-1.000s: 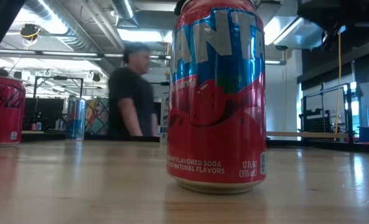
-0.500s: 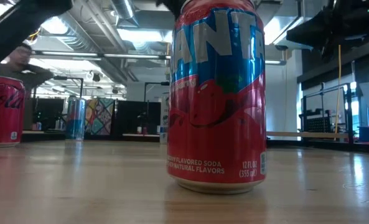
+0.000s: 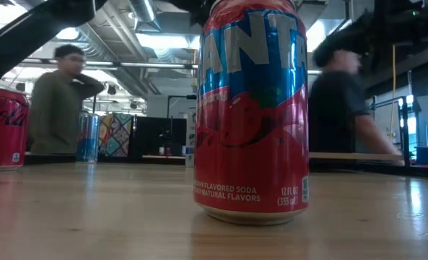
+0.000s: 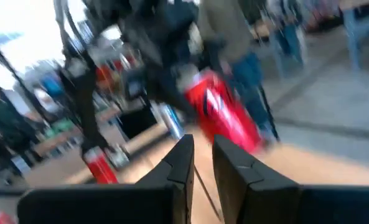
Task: Place canned beverage on shelf
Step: Put the right red-black soda can on the shelf
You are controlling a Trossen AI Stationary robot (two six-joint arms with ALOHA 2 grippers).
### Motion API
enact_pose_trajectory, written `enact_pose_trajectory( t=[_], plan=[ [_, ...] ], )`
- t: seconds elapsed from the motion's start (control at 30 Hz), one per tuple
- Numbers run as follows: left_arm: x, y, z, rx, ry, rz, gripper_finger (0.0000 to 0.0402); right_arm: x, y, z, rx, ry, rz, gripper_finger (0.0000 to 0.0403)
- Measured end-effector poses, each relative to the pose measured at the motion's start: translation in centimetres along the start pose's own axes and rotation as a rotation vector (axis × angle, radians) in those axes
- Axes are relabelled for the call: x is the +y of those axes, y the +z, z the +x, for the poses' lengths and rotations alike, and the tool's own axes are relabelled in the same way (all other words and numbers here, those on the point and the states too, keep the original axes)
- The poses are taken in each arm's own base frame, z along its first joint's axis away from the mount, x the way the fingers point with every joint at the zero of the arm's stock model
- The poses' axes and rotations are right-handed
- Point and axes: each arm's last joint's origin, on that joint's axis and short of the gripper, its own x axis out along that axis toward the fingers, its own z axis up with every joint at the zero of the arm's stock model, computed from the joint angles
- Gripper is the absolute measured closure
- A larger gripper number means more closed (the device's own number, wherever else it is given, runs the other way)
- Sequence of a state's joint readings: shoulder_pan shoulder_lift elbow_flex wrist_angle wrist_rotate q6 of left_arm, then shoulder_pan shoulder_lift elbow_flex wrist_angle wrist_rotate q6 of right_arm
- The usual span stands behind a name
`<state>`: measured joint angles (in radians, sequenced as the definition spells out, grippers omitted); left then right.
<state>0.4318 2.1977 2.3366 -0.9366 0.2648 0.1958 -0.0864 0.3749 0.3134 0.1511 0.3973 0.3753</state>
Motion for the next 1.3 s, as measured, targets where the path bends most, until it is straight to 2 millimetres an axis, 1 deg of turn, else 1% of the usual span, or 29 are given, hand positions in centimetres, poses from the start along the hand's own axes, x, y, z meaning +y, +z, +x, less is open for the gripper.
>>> enact_pose_trajectory(
  t=[0.1,0.17,0.27,0.37,0.5,0.6,0.7,0.77,0.83,0.93,1.07,1.2,1.3],
  plan=[
    [-1.4,0.3,-1.0,0.004,-0.053,0.027,0.0125,0.5,0.2,0.8,-0.031,0.048,-0.012,0.0352],
    [-2.0,0.5,-1.5,0.002,-0.058,0.048,0.0125,0.7,0.0,1.3,-0.023,0.064,-0.015,0.0351],
    [-2.9,0.6,-2.6,0.005,-0.075,0.078,0.0125,1.3,-0.2,2.3,0.081,0.078,-0.054,0.0331],
    [-3.8,0.9,-3.2,-0.001,-0.089,0.099,0.0125,1.9,0.6,3.5,0.228,0.053,-0.110,0.0283],
    [-4.5,0.7,-3.2,0.019,-0.111,0.101,0.0125,2.9,3.8,5.3,0.379,0.048,-0.257,0.0193],
    [-4.9,0.9,-3.1,0.007,-0.125,0.108,0.0125,3.1,5.4,6.8,0.475,0.061,-0.361,0.0125],
    [-5.6,1.0,-3.0,0.008,-0.136,0.138,0.0125,3.0,5.7,8.4,0.567,0.142,-0.435,0.0070],
    [-6.1,1.0,-2.9,0.011,-0.132,0.160,0.0125,2.7,5.4,9.3,0.594,0.212,-0.435,0.0043],
    [-6.4,1.1,-2.8,0.009,-0.134,0.182,0.0125,2.5,5.0,10.3,0.601,0.261,-0.423,0.0024],
    [-6.8,1.1,-2.8,0.009,-0.133,0.215,0.0125,2.1,4.1,11.8,0.615,0.288,-0.409,0.0009],
    [-7.1,1.0,-2.7,0.017,-0.131,0.255,0.0125,2.1,3.1,13.3,0.615,0.359,-0.388,0.0007],
    [-7.1,1.1,-2.7,0.013,-0.125,0.275,0.0125,1.8,2.3,14.1,0.633,0.354,-0.386,0.0015],
    [-7.1,1.1,-2.7,0.010,-0.125,0.275,0.0125,1.8,2.2,14.5,0.620,0.344,-0.384,0.0033]
  ],
)
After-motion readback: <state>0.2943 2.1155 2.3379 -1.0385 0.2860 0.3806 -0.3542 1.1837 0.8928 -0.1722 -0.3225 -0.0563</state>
